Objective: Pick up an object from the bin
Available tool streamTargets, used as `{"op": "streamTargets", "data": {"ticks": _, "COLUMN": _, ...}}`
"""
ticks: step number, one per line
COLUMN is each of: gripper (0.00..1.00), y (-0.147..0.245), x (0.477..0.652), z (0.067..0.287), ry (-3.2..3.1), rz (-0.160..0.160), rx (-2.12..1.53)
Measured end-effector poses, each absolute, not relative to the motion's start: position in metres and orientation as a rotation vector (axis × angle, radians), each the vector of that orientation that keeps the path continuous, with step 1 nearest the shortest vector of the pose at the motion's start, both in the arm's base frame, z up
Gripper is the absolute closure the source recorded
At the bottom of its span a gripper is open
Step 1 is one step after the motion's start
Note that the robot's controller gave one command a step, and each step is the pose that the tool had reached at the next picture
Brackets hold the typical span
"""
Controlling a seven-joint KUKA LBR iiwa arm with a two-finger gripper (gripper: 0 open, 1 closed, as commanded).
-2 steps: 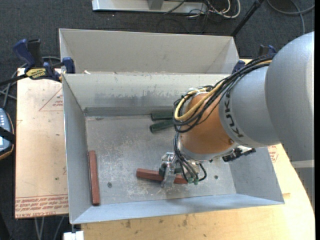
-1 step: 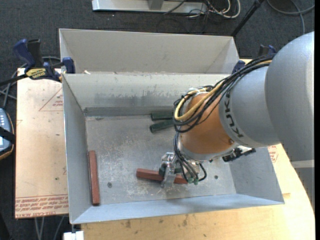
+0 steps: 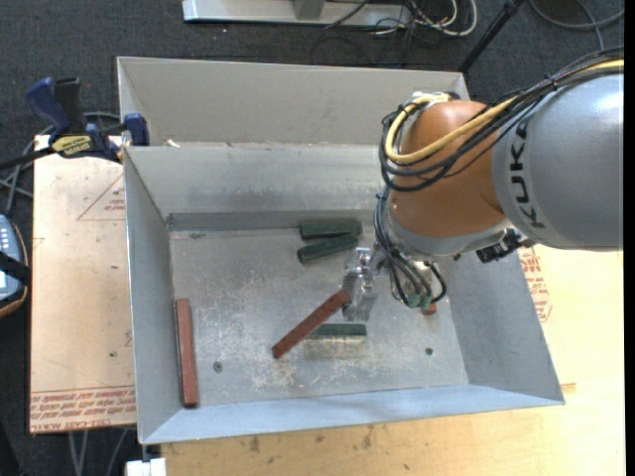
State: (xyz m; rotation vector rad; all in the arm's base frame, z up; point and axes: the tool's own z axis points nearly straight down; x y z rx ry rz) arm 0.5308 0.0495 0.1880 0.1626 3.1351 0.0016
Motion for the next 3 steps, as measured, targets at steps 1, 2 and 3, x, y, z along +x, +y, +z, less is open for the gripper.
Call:
{"op": "streamTargets", "data": {"ticks": 1, "gripper": 0.00, "y": 0.049, "x": 0.531, "z": 0.188, "ry": 3.135, "rz": 0.002, "rx": 0.163}}
{"op": "streamTargets", "data": {"ticks": 2, "gripper": 0.00, "y": 0.049, "x": 0.531, "z": 0.188, "ry": 3.135, "rz": 0.002, "rx": 0.162}}
{"op": "streamTargets", "data": {"ticks": 3, "gripper": 0.00, "y": 0.058, "x": 0.531, "z": 0.153, "ry": 3.122, "rz": 0.003, "rx": 0.283}}
